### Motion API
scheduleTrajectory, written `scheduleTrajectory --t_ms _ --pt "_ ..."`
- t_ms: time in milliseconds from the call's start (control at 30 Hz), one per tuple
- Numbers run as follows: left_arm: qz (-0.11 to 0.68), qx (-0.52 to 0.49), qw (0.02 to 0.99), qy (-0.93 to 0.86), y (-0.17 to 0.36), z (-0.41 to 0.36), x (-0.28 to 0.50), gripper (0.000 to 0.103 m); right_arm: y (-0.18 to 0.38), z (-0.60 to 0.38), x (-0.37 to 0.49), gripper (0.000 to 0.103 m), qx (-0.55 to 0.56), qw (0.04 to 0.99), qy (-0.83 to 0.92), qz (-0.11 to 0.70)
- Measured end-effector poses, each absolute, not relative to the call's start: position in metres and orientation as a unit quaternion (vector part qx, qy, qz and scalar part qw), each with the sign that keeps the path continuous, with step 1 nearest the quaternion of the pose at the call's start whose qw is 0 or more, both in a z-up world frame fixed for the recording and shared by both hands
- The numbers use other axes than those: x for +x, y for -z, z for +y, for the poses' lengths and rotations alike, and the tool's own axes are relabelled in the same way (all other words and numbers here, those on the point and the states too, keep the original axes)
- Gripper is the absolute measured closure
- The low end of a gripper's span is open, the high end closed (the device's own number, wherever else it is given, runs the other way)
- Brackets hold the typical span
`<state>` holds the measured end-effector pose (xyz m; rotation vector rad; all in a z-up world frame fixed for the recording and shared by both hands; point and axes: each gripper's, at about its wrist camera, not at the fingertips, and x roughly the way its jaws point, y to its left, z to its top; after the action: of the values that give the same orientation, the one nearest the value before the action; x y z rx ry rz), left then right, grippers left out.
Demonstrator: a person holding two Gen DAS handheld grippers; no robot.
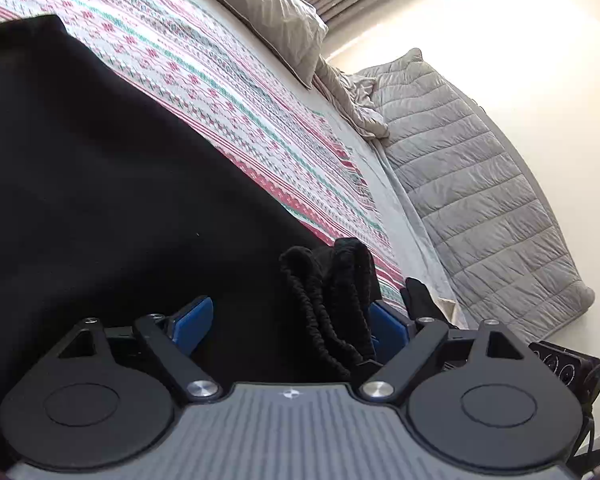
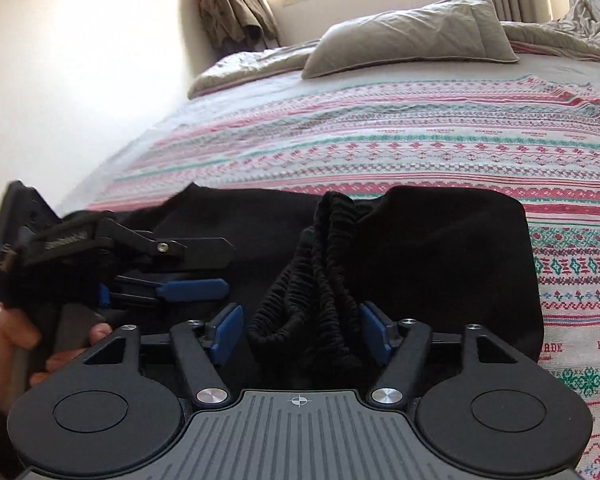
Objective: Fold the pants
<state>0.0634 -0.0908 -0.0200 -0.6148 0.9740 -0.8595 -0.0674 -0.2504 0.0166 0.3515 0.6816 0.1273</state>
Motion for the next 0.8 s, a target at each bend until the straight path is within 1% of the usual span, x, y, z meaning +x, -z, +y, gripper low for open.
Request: scheduleTrajectory --t_ms 233,300,433,567,633,667,733,767,800 --pt "0.465 -0.307 0.719 0.416 0.024 -0.107 0.066 0.004 -0.026 -0.278 -0.09 0.038 0.235 0.922 -0.06 0.3" --pt "0.471 -0.316 0.707 0.421 0.025 -0.112 0.067 0.004 -0.023 -0.279 -0.089 0.038 0.243 0.919 -0.07 0.302" --pt "0.482 -0.319 0.689 0.437 0.027 -0.125 0.069 0.003 -0.013 -0.259 -0.08 0.038 0.227 0.912 -0.104 0.326" --pt "0.485 -0.308 0.69 0.441 0.025 -0.134 0.067 0.004 -0.021 -0.239 -0.084 0.038 0.201 0.916 -0.152 0.312" --pt "0.485 -0.293 0.703 0.431 0.024 -0.138 0.066 0.02 -0.025 -0.235 -0.086 0.039 0.186 0.92 -0.15 0.31" --pt "0.488 -0.284 0.708 0.424 0.024 -0.139 0.065 0.023 -0.025 -0.235 -0.087 0.039 0.185 0.92 -0.15 0.311" --pt "0.493 -0.268 0.712 0.422 0.025 -0.14 0.066 0.035 -0.026 -0.238 -0.088 0.039 0.187 0.918 -0.154 0.313" --pt "0.495 -0.265 0.713 0.42 0.025 -0.139 0.067 0.038 -0.027 -0.24 -0.089 0.039 0.189 0.918 -0.154 0.312" --pt "0.497 -0.264 0.714 0.417 0.026 -0.138 0.068 0.045 -0.029 -0.243 -0.091 0.039 0.191 0.918 -0.155 0.31"
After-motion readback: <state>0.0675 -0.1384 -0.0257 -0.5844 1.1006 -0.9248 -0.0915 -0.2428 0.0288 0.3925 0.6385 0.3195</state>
